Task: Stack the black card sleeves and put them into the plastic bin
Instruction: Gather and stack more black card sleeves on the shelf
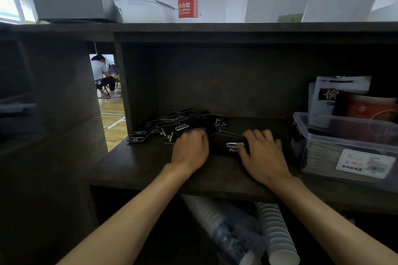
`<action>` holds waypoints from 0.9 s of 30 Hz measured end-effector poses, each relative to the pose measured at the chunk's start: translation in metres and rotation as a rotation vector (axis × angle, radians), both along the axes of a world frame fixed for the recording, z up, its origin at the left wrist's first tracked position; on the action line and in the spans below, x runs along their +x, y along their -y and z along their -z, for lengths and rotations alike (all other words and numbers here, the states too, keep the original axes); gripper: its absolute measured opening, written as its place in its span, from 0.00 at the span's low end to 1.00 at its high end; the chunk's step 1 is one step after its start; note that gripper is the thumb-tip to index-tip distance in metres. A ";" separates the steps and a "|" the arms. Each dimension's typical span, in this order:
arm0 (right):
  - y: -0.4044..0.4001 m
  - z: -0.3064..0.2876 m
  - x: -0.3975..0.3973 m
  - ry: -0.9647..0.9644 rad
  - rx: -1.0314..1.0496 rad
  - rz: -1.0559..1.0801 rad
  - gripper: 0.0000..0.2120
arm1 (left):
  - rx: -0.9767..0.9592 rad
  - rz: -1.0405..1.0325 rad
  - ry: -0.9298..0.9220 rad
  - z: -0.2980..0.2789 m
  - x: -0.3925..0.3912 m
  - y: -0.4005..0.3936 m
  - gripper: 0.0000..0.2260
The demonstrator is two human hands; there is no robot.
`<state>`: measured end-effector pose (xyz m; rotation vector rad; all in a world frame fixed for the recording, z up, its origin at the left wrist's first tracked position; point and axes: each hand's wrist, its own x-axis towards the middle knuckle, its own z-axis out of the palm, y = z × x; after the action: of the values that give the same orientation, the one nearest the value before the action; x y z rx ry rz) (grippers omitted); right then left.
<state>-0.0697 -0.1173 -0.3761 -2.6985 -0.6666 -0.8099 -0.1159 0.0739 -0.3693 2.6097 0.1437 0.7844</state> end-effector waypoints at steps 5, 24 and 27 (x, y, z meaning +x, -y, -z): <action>0.002 0.001 -0.001 0.044 -0.066 0.038 0.16 | 0.272 -0.032 -0.331 0.004 -0.004 -0.020 0.20; -0.004 -0.008 0.005 -0.084 0.004 -0.006 0.17 | -0.210 0.019 -0.406 -0.036 -0.005 -0.058 0.13; -0.008 -0.009 0.009 -0.122 0.056 0.000 0.17 | -0.632 0.118 -0.065 -0.029 -0.001 -0.047 0.17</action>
<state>-0.0606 -0.1093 -0.3668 -2.6721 -0.6066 -0.6478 -0.1172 0.1214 -0.3404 2.0215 0.2140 0.5054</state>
